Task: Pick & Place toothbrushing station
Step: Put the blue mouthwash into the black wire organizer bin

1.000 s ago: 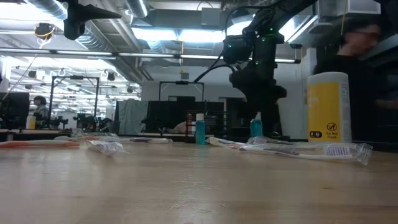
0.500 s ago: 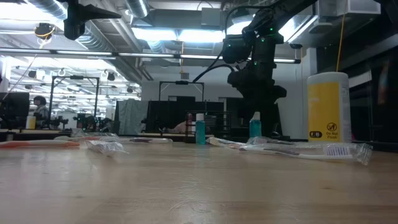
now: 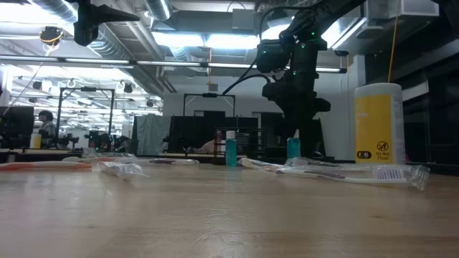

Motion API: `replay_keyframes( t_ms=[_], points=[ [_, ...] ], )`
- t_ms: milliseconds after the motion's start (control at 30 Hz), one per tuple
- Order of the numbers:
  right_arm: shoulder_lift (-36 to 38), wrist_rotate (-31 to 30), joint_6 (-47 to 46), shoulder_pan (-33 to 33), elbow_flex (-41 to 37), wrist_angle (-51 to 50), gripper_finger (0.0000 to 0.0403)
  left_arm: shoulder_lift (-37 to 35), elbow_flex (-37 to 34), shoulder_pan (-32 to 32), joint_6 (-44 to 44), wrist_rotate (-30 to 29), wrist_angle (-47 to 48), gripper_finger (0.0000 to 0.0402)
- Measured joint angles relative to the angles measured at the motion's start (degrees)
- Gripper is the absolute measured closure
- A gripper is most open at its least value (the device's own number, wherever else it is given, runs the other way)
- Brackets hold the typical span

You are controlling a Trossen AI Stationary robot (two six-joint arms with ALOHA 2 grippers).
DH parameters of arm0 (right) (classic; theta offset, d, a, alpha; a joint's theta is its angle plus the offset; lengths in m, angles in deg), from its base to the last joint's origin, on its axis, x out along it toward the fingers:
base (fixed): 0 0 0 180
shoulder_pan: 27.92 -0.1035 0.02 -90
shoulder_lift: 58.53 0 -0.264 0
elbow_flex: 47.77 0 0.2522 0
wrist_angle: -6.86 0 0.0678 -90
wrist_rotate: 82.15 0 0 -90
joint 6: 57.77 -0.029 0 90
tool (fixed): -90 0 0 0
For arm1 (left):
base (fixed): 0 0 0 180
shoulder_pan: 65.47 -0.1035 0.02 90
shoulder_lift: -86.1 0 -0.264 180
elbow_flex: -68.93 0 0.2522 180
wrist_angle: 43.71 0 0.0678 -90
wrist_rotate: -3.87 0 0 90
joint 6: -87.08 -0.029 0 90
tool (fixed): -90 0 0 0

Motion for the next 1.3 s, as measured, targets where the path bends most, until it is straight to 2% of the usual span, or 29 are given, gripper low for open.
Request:
replay_keyframes(
  t_ms=[167,267,567,700,833,1000,1167,1300],
  points=[
    [0.0,0.9,-0.2,0.0,0.4,0.3,0.0308,0.0,0.0,0.0,-0.1,0.0,0.0,0.0217],
    [0.0,0.8,-0.3,-0.5,3.1,0.6,0.0308,0.0,0.0,0.0,-0.6,0.0,0.0,0.0217],
    [-0.4,-5.8,-4.7,-1.1,20.6,6.1,0.0308,0.0,0.0,0.0,-1.1,-2.2,0.0,0.0217],
    [-3.4,-7.9,-6.0,1.5,28.5,5.4,0.0308,0.0,0.0,0.0,-1.1,-3.1,0.0,0.0217],
    [-8.1,-7.7,-8.1,4.6,35.6,2.0,0.0308,0.0,0.0,0.0,-1.1,-3.1,0.0,0.0217],
    [-16.6,-4.6,-8.2,6.0,46.2,-4.6,0.0308,0.0,0.0,0.0,-1.0,-3.1,0.0,0.0217],
    [-23.7,-6.0,-5.8,6.1,57.4,-14.1,0.0308,0.0,0.0,0.0,-1.0,-3.1,0.0,0.0217],
    [-23.3,-6.6,-5.9,7.4,56.2,-16.1,0.0308,0.0,0.0,0.0,-1.1,-3.2,0.0,0.0217]
  ],
)
